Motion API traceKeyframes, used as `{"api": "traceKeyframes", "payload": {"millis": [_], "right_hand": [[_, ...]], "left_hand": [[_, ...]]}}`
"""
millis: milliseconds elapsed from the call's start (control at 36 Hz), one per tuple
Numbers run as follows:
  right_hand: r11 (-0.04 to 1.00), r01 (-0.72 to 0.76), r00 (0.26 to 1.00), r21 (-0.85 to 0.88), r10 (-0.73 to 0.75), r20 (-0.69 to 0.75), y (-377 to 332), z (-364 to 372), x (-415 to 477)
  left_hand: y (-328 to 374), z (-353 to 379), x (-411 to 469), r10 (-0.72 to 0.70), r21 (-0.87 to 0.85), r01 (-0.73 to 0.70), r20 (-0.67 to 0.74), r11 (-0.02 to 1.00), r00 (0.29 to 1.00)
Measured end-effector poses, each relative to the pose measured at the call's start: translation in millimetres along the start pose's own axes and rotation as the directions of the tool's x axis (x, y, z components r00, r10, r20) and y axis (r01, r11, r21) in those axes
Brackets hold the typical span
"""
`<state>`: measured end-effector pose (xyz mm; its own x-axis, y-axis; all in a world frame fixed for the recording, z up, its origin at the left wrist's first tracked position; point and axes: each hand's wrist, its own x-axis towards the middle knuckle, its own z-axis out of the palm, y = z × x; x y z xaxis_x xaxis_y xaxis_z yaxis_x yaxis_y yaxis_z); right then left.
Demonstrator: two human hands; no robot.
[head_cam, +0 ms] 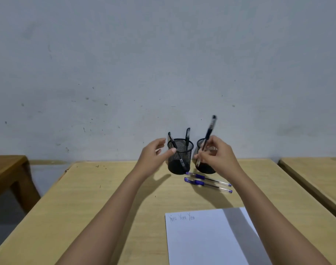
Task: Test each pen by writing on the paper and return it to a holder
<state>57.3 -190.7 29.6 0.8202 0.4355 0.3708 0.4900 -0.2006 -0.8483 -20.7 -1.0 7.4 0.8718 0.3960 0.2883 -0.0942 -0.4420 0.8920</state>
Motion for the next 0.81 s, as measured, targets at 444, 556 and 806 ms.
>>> {"api": "traceKeyframes", "payload": {"millis": [444, 556, 806], "right_hand": [[0.979, 0.073, 0.997, -0.193, -0.076, -0.007, 21.7, 47.8, 67.1], [0.978, 0.069, 0.997, -0.199, -0.062, 0.045, 21.8, 46.7, 73.5], [0.974, 0.033, 0.997, -0.225, -0.018, 0.069, 22.6, 50.2, 78.3]], "left_hand": [[-41.6, 50.3, 28.0, 0.023, -0.156, -0.027, -0.028, 0.987, 0.999], [-40.9, 50.2, 27.3, 0.039, -0.181, -0.044, -0.029, 0.983, 0.999], [-40.8, 49.7, 26.9, 0.025, -0.226, -0.024, 0.001, 0.974, 1.0]]}}
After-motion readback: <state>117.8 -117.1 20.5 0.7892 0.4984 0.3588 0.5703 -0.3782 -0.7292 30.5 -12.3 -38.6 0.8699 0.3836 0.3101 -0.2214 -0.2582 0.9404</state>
